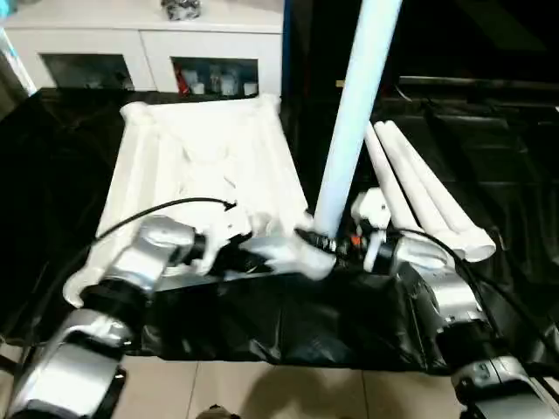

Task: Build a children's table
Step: Insert table leg to table base

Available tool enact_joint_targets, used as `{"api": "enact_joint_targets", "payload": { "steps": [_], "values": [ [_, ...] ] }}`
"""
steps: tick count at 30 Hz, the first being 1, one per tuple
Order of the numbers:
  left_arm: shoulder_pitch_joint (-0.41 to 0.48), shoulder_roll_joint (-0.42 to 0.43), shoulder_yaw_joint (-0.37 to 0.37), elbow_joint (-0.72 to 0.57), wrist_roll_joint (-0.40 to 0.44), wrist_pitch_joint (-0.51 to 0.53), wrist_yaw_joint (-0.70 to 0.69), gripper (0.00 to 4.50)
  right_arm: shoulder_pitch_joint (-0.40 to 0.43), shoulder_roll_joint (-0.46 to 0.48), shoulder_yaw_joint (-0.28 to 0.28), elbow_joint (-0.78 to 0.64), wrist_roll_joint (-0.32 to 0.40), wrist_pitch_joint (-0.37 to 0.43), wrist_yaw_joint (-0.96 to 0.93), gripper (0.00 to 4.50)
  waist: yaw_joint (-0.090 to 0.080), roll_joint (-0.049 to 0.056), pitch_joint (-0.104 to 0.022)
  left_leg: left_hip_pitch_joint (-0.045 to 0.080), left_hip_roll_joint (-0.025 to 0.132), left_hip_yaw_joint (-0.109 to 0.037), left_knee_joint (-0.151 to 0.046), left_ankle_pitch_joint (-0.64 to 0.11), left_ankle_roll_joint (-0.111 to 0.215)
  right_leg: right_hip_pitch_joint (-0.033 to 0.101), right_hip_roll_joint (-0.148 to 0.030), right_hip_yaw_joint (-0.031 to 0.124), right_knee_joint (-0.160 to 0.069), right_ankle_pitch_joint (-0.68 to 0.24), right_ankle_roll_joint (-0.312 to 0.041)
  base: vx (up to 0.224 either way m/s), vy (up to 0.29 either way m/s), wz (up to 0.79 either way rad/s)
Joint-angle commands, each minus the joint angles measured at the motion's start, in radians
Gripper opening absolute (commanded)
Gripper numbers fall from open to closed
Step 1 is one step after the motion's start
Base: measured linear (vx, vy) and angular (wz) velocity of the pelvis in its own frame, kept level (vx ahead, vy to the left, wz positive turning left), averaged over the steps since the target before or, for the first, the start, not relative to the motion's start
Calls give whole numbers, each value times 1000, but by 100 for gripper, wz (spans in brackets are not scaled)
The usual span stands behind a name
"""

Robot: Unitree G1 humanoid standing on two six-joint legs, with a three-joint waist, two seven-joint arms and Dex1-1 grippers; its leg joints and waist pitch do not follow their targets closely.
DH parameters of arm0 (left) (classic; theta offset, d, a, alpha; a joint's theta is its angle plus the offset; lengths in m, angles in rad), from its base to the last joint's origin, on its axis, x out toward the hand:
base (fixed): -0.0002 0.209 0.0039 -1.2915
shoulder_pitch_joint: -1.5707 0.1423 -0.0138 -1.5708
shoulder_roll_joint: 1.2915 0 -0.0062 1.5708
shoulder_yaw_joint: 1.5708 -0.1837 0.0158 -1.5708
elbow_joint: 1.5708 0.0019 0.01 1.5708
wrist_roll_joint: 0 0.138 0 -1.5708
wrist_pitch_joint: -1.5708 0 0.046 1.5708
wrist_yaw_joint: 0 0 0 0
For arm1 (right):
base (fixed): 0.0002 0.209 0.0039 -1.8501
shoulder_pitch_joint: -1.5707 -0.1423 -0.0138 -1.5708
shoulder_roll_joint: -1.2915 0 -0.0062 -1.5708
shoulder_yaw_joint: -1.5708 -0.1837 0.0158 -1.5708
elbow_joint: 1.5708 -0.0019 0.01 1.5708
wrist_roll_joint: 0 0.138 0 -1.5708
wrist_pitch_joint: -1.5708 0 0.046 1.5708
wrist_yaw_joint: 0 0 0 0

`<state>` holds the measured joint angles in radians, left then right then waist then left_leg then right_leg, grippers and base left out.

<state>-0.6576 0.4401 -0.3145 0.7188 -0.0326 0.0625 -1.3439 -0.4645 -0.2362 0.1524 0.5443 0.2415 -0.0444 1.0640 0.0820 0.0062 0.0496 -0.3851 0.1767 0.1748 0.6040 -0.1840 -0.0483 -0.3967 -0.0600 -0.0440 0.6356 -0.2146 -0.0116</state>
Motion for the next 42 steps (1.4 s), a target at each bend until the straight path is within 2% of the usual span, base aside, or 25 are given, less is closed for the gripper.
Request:
{"api": "enact_joint_targets", "payload": {
  "steps": [1,2,3,4,7,12,14,15,16,17,18,19,21,23,24,25,26,28,29,31,34,38,40,41,42],
  "values": [
    [-18,8,-2,-67,-56,-9,-85,0,55,-10,86,62,-44,59,75,190,1,1,-63,21,61,-15,-75,-171,59,45,-87,45,-73,-65,-268,0,0,0],
    [-18,8,-2,-67,-56,-9,-85,0,55,-10,86,62,-44,59,75,190,3,1,-62,22,62,-14,-77,-177,56,43,-86,45,-74,-65,-269,0,0,0],
    [-19,12,-6,-67,-52,-8,-98,0,55,-11,88,62,-42,61,90,190,3,-5,-62,22,62,-13,-77,-179,55,44,-87,45,-75,-65,-270,0,0,0],
    [-21,15,-9,-65,-48,-12,-103,0,55,-11,90,63,-43,60,97,190,6,-2,-61,23,62,-15,-78,-186,49,43,-89,46,-75,-72,-271,0,0,0],
    [-28,18,-7,-54,-40,-14,-106,0,55,-7,93,66,-43,59,110,190,6,-4,-60,25,63,-15,-81,-200,39,43,-89,46,-76,-86,-271,0,0,0],
    [-42,0,31,-30,-23,-4,-12,0,42,18,63,96,-37,48,67,190,6,-9,-60,23,61,-15,-80,-195,35,44,-92,47,-78,-90,-268,0,0,0],
    [-47,-13,48,-20,-20,10,52,0,30,34,38,119,-34,37,19,190,5,-10,-55,28,63,-16,-85,-236,21,40,-94,48,-86,-162,-260,0,0,0],
    [-52,-37,78,-14,-22,34,141,0,7,59,-2,165,-40,28,-80,190,3,-13,-54,29,63,-16,-86,-249,17,39,-94,49,-88,-183,-257,0,0,0],
    [-54,-44,87,-12,-24,43,166,0,0,67,-13,179,-42,25,-110,190,-1,-10,-49,31,63,-19,-90,-280,-4,35,-97,49,-91,-244,-253,0,0,0],
    [-56,-59,105,-12,-28,62,214,0,-12,81,-32,202,-40,20,-151,190,-5,-10,-47,34,62,-22,-93,-317,-24,36,-100,48,-98,-325,-234,0,0,0],
    [-56,-69,112,-17,-28,74,243,0,-19,89,-38,216,-43,13,-174,190,-7,-12,-47,32,61,-25,-95,-324,-29,39,-100,48,-102,-361,-212,0,0,0],
    [-55,-78,118,-22,-26,85,272,0,-27,95,-40,236,-57,2,-215,190,-7,-12,-47,32,61,-25,-95,-324,-29,39,-100,48,-102,-361,-212,0,0,0],
    [-52,-106,131,-41,-17,115,350,0,-53,114,-52,289,-82,-20,-318,190,-12,-19,-45,33,59,-23,-95,-319,-27,34,-99,51,-105,-365,-200,0,0,0],
    [-47,-142,142,-75,-11,157,427,0,-89,135,-64,351,-106,-20,-450,190,-19,-20,-49,32,57,-21,-93,-281,-24,36,-98,52,-104,-338,-204,0,0,0],
    [-43,-158,140,-98,-6,172,449,0,-106,146,-71,375,-108,-15,-491,190,-22,-25,-50,31,58,-20,-93,-272,-19,38,-98,52,-103,-327,-207,0,0,0],
    [-40,-167,138,-113,-3,181,460,0,-116,153,-76,390,-108,-12,-513,190,-21,-22,-50,31,58,-20,-91,-263,-15,37,-97,52,-102,-313,-210,0,0,0],
    [-28,-187,130,-155,1,205,471,0,-133,165,-75,410,-112,6,-544,190,-24,-25,-52,26,58,-17,-90,-225,1,43,-94,52,-98,-250,-219,0,0,0],
    [-13,-211,117,-201,8,233,482,0,-153,182,-74,431,-122,18,-582,189,-24,-21,-57,24,57,-16,-87,-180,18,46,-92,49,-89,-167,-235,0,0,0],
    [-8,-219,110,-217,15,242,488,0,-161,193,-76,439,-124,23,-593,189,-27,-23,-58,22,55,-14,-85,-152,32,49,-89,48,-86,-121,-242,0,0,0],
    [-3,-228,102,-228,20,250,498,0,-172,208,-83,454,-127,23,-608,189,-27,-25,-59,21,53,-11,-82,-126,52,52,-90,48,-84,-79,-249,0,0,0],
    [3,-229,85,-236,21,250,492,0,-182,225,-81,475,-141,24,-627,189,-29,-24,-56,22,53,-11,-83,-138,58,51,-89,47,-88,-97,-250,0,0,0],
    [12,-215,69,-258,26,270,499,0,-197,243,-97,511,-134,-7,-643,189,-38,-20,-51,27,56,-14,-91,-224,24,44,-89,48,-98,-212,-235,0,0,0],
    [20,-212,67,-276,33,285,493,0,-201,252,-112,513,-116,-17,-643,189,-42,-19,-52,27,60,-16,-94,-236,14,45,-91,49,-97,-212,-232,0,0,0],
    [27,-209,67,-291,32,295,484,0,-204,258,-117,510,-114,-29,-648,245,-44,-17,-53,27,59,-16,-94,-230,13,44,-89,50,-96,-189,-234,0,0,0],
    [28,-208,67,-293,31,296,482,0,-204,262,-121,507,-110,-28,-641,259,-45,-18,-54,27,59,-15,-93,-227,14,45,-88,50,-95,-176,-237,0,0,0]
  ]
}}
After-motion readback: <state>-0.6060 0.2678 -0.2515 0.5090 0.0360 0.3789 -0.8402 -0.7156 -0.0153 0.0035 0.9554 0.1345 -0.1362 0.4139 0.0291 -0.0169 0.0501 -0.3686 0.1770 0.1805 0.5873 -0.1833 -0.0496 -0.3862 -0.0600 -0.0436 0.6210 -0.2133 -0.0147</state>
